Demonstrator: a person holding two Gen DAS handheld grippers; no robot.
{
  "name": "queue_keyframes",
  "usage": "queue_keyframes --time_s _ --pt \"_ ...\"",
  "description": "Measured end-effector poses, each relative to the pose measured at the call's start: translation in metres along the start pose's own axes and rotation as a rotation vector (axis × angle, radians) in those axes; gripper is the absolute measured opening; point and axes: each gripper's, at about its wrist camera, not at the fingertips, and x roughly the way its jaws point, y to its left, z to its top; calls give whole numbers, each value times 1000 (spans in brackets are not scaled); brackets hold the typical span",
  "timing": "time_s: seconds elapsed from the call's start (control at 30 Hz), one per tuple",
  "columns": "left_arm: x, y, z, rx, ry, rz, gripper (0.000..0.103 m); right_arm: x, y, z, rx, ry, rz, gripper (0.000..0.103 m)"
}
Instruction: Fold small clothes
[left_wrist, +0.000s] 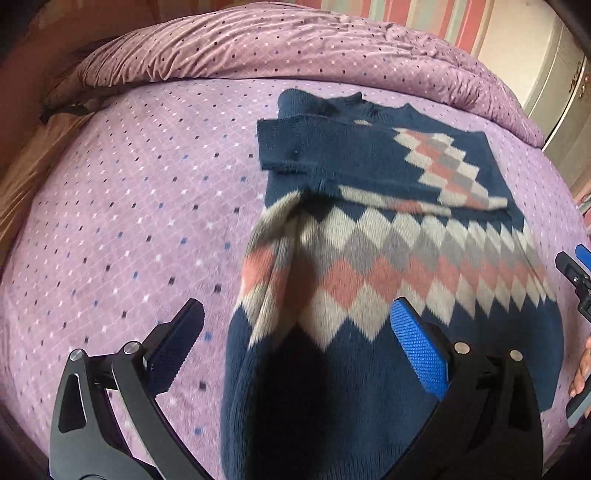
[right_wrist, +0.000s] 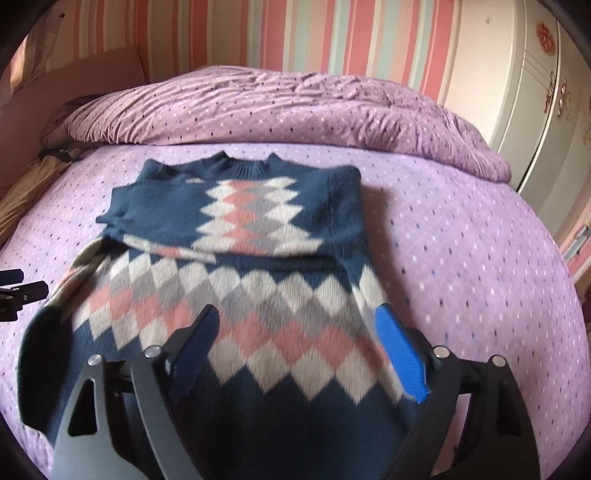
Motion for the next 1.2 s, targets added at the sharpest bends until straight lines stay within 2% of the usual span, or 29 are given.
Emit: queue_keyframes --time_s 0.23,0.53,0.77,0.97,1.2 --pt "-18 -4 -25 19 -9 8 100 -22 -1 -25 32 23 -3 87" --pt "-28 1 -58 23 17 32 100 -39 -4 -41 23 41 5 87" --pt "-26 9 -94 2 61 32 100 -45 -7 -72 19 98 -2 87" --pt "-24 25 -124 -71 95 -40 100 -49 -6 -86 -7 115 0 87" --pt "-23 34 -136 -123 103 -89 100 -55 -8 -86 -20 98 -3 87"
